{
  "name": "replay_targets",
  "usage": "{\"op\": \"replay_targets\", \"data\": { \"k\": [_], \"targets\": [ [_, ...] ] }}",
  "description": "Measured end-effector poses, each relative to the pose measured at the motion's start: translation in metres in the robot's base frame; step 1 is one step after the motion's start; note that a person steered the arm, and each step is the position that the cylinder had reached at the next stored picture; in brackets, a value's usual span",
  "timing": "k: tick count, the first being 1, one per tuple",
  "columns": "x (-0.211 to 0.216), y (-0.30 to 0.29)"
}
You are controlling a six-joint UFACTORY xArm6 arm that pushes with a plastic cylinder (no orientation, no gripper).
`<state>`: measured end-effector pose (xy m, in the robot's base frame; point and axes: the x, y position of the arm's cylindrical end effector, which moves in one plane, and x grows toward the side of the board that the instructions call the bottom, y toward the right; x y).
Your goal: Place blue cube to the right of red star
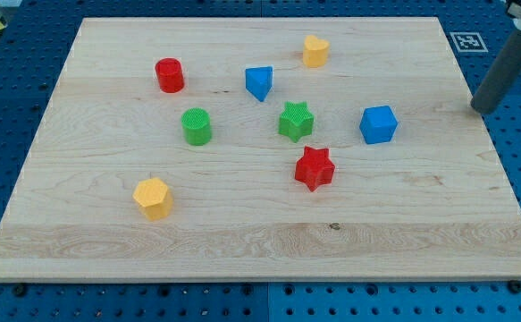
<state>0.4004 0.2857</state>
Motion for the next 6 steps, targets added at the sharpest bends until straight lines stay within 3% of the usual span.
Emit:
{"op": "replay_targets", "data": {
  "k": [2,3,5,6],
  "targets": [
    [-0.022,-0.1],
    [-0.026,-0.122],
    [-0.014,-0.126],
    [0.012,-0.126]
  ]
}}
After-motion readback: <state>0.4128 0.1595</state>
